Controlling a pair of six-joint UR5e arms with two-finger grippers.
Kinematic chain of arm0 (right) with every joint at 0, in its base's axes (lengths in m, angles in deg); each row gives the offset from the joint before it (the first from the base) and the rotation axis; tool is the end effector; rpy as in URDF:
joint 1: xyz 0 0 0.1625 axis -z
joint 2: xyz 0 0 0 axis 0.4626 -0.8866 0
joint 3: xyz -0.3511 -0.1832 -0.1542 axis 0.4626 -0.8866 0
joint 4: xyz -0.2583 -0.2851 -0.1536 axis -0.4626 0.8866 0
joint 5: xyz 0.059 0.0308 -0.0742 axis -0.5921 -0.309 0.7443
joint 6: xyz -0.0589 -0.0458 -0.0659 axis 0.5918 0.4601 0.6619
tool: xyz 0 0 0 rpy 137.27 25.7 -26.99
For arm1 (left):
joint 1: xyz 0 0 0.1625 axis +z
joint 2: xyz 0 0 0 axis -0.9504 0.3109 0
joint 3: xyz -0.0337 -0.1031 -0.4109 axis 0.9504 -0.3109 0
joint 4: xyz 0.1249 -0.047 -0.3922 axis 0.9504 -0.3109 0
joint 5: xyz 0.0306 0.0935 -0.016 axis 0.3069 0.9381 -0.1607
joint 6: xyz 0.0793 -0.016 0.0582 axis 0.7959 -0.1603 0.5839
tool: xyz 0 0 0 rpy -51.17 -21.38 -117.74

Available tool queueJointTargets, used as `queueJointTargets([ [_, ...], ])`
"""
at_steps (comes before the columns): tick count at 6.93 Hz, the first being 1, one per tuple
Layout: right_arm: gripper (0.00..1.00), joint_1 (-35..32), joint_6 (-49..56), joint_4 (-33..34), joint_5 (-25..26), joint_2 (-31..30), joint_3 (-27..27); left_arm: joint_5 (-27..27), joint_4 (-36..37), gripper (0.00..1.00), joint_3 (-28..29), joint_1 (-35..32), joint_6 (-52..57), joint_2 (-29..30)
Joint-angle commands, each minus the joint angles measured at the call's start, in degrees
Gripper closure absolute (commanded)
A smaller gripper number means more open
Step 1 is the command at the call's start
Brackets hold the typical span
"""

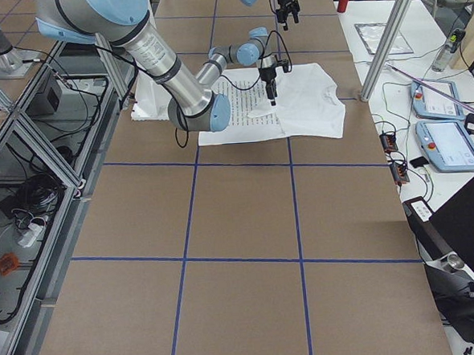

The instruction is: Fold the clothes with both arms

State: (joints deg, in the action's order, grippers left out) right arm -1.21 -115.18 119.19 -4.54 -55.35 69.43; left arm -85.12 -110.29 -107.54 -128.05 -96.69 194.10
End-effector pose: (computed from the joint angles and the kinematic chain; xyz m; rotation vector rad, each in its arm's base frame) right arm -0.6332 -0.5059 0.2076 0.2324 -0.4104 0.2139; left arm 0.2991 -0.5925 0.2776 0.6925 0.9297 0.4759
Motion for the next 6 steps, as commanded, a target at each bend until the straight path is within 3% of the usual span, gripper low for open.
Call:
queueJointTargets([
  [1,0.00,0.73,2.38,6.08,0.96,-0.29,-0.19,0.01,-0.05,0.00,0.00,0.00,-0.20,-0.06],
  [4,0.00,-0.23,14.02,16.19,4.54,-0.99,0.25,0.01,0.03,0.00,0.00,0.09,-0.29,0.03],
  [6,0.01,-6.44,25.18,15.68,5.61,-4.84,2.78,-0.08,0.03,0.00,0.00,0.26,-0.46,0.12],
])
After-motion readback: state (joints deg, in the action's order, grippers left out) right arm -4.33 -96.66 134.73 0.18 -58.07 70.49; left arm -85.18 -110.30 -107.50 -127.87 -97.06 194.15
